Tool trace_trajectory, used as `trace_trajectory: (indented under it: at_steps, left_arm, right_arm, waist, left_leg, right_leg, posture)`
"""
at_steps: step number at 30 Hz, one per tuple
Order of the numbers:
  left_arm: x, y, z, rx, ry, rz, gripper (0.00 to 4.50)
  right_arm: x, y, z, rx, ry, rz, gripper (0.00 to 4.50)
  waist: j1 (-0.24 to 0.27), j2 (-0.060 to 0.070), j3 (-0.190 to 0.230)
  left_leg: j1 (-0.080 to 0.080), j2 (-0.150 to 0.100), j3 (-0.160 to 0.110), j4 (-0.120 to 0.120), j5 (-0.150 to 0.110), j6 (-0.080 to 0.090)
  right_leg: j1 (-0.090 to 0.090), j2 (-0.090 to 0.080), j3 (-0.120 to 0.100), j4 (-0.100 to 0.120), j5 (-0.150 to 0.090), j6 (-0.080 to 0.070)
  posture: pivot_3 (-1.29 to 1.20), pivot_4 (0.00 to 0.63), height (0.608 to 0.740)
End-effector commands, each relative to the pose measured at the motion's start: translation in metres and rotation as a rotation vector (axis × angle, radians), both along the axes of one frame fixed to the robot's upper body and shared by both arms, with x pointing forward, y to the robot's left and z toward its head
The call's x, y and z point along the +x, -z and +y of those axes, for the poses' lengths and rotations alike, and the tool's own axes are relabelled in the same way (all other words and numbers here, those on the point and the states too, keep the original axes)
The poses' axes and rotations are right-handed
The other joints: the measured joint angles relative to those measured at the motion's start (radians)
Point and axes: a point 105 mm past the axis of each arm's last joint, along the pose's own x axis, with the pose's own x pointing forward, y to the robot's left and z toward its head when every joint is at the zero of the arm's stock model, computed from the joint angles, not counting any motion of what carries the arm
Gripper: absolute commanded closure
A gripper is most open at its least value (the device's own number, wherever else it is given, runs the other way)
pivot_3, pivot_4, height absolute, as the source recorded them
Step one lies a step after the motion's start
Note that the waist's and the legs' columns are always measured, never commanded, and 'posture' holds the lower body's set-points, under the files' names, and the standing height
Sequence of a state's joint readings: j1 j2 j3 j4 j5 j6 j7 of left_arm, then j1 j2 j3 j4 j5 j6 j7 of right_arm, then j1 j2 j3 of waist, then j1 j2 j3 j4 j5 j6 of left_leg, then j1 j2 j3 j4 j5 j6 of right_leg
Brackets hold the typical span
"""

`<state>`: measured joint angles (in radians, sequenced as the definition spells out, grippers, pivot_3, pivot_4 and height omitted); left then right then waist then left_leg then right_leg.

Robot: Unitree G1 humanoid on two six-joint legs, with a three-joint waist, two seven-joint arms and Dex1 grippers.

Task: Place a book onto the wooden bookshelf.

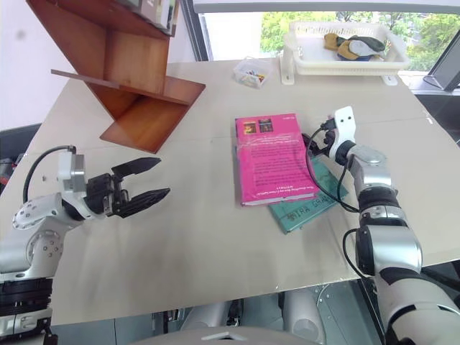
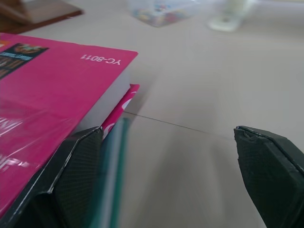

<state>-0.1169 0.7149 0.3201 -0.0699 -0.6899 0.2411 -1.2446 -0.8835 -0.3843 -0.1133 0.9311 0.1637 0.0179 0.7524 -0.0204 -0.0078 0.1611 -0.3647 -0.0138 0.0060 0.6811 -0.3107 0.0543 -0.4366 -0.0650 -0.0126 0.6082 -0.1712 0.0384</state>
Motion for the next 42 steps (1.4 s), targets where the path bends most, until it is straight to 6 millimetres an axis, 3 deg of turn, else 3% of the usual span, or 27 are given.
trace_trajectory:
  at_steps: [1, 11, 18, 22, 25, 32, 35, 37, 42]
  left_arm:
    - [-0.004, -0.014, -0.001, 0.012, 0.009, -0.057, 0.03]
    - [-0.001, -0.014, -0.002, 0.014, 0.021, -0.049, 0.03]
    - [0.013, -0.009, -0.013, -0.071, 0.029, 0.021, 0.03]
    - [0.014, 0.003, -0.034, -0.141, 0.075, 0.118, 0.03]
    - [0.029, 0.006, -0.043, -0.261, 0.045, 0.208, 0.03]
    - [0.052, 0.027, -0.059, -0.43, 0.04, 0.473, 0.03]
    - [0.059, 0.039, -0.067, -0.494, 0.04, 0.623, 0.03]
    - [0.062, 0.053, -0.087, -0.548, 0.058, 0.788, 0.03]
    - [0.067, 0.066, -0.109, -0.599, 0.094, 0.962, 0.03]
  right_arm:
    - [-0.004, -0.013, 0.007, -0.012, -0.06, -0.059, 0.0]
    - [-0.011, -0.008, 0.007, -0.029, -0.062, -0.065, 0.0]
    - [-0.021, -0.012, -0.045, -0.125, 0.089, -0.131, 0.0]
    - [-0.056, -0.022, -0.07, -0.204, 0.063, -0.212, 0.0]
    - [-0.103, -0.029, -0.087, -0.197, -0.024, -0.21, 0.0]
    - [-0.191, -0.045, -0.082, -0.177, -0.187, -0.131, 0.0]
    - [-0.213, -0.05, -0.073, -0.151, -0.224, -0.105, 0.0]
    - [-0.231, -0.054, -0.064, -0.111, -0.272, -0.102, 0.0]
    - [-0.243, -0.056, -0.061, -0.081, -0.267, -0.081, 0.0]
  waist:
    - [0.0, 0.0, 0.0]
    - [0.002, 0.0, 0.0]
    - [0.008, 0.0, 0.0]
    - [0.015, 0.0, 0.0]
    - [0.014, 0.001, 0.0]
    - [0.017, 0.0, 0.001]
    - [0.011, -0.002, 0.001]
    - [0.014, -0.002, 0.001]
    - [0.022, -0.005, 0.001]
  left_leg:
    - [0.0, 0.0, 0.0, 0.0, 0.0, 0.0]
    - [-0.001, 0.0, 0.0, 0.0, 0.0, 0.0]
    - [-0.002, -0.002, -0.001, 0.0, 0.0, 0.0]
    - [-0.004, -0.004, -0.003, 0.0, 0.0, 0.0]
    - [-0.007, -0.003, -0.004, 0.0, 0.0, 0.0]
    - [0.001, -0.001, -0.005, 0.002, -0.003, 0.005]
    - [0.003, 0.0, -0.006, 0.004, -0.003, 0.005]
    - [0.004, -0.001, -0.006, 0.005, -0.002, 0.005]
    - [0.004, -0.001, -0.006, 0.007, -0.002, 0.005]
  right_leg:
    - [0.0, -0.001, 0.0, 0.0, 0.0, 0.0]
    - [-0.001, -0.004, -0.001, 0.0, 0.0, 0.0]
    - [-0.001, -0.002, -0.001, 0.0, 0.0, 0.0]
    - [-0.001, -0.003, -0.002, -0.001, 0.0, 0.001]
    - [-0.003, -0.003, -0.002, -0.001, 0.0, 0.001]
    - [0.005, 0.002, -0.004, -0.001, 0.0, 0.002]
    - [0.008, 0.003, -0.004, 0.0, -0.002, 0.006]
    - [0.008, 0.003, -0.003, 0.0, -0.002, 0.007]
    - [0.009, 0.003, -0.003, 0.0, -0.001, 0.008]
  posture:
    - [0.0, 0.15, 0.74]
    - [0.0, 0.15, 0.74]
    - [0.0, 0.15, 0.74]
    - [0.0, 0.15, 0.74]
    - [0.0, 0.15, 0.74]
    - [0.0, 0.15, 0.74]
    - [0.0, 0.15, 0.74]
    - [0.0, 0.15, 0.74]
    - [0.0, 0.15, 0.74]
